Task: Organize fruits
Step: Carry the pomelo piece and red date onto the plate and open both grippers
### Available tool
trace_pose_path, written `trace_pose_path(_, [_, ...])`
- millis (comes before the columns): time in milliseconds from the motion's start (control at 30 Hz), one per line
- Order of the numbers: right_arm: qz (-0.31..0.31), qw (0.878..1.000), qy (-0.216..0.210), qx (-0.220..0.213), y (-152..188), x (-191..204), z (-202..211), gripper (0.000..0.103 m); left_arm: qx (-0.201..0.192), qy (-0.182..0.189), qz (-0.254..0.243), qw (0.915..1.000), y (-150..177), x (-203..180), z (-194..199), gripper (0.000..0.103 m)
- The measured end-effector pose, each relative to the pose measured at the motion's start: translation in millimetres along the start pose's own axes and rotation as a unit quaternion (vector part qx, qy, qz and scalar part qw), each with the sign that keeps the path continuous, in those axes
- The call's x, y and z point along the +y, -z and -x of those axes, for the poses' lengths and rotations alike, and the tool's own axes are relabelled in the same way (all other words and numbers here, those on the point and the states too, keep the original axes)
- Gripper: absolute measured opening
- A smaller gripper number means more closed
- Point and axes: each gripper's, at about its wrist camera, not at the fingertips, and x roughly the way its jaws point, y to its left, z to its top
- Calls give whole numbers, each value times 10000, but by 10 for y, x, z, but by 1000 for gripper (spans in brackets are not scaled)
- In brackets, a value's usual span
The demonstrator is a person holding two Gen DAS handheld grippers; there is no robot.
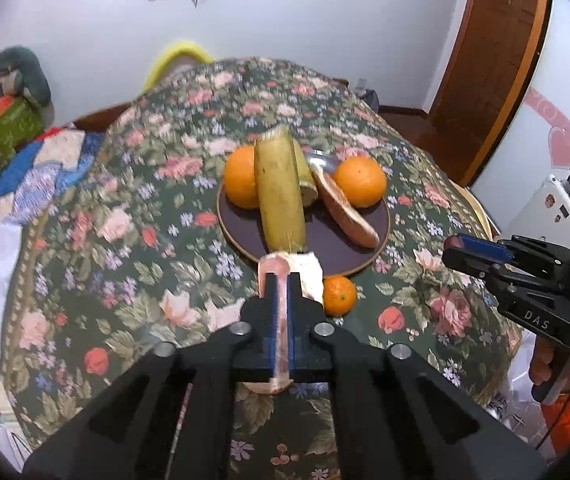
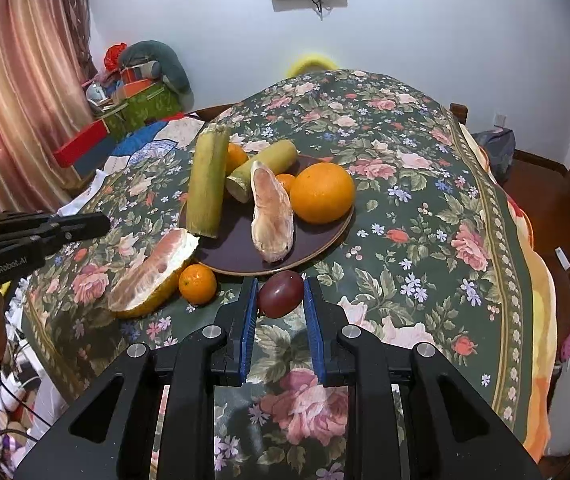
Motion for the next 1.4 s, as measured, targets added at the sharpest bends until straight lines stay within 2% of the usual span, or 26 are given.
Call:
trace_pose_path(67, [-2, 10000, -7, 36, 11, -4, -26, 21, 210, 82, 52, 9997, 42, 35, -109, 29])
trace_pose_path(100, [-2, 10000, -12, 55, 16, -6, -35, 21, 285, 70, 105, 9995, 67, 53, -168, 46])
trace_pose_path(133, [1, 10000, -13, 73, 22, -9, -48, 21, 364, 79, 142, 9992, 94, 63, -231, 58])
trace_pose_path(167, [3, 10000, -10, 87, 29, -13, -60, 21, 416, 125, 150, 9989, 119, 64, -283, 59])
trace_pose_path(333, [-2, 9999, -18, 169, 59, -20, -120, 21, 706, 136, -57, 9974, 211, -33, -526, 59])
trace_pose_path(533, [-14, 9997, -19, 238, 80, -45, -166, 21, 805, -113, -319, 9962, 217, -69, -694, 60])
trace_pose_path(633, [-40, 9997, -36, 254, 86, -64, -183, 21, 773, -123, -327, 9964, 228, -52, -712, 61])
trace_pose_path(733, [-36, 9996, -43, 278, 88, -58, -203, 21, 692, -226, -412, 9965, 250, -76, -673, 52])
trace_pose_path(867, [-27, 9996, -76, 261, 89, -34, -185, 21, 699, -220, -276, 9969, 313, -10, -618, 51])
trace_pose_path(1100, [25, 9997, -64, 222, 74, -11, -145, 21, 419, -238, 23, 9988, 359, 110, -320, 51])
trace_pose_path(1400, [39, 9999, -47, 100, -21, -9, -113, 21, -69, -97, 31, 9999, 135, -26, -48, 51])
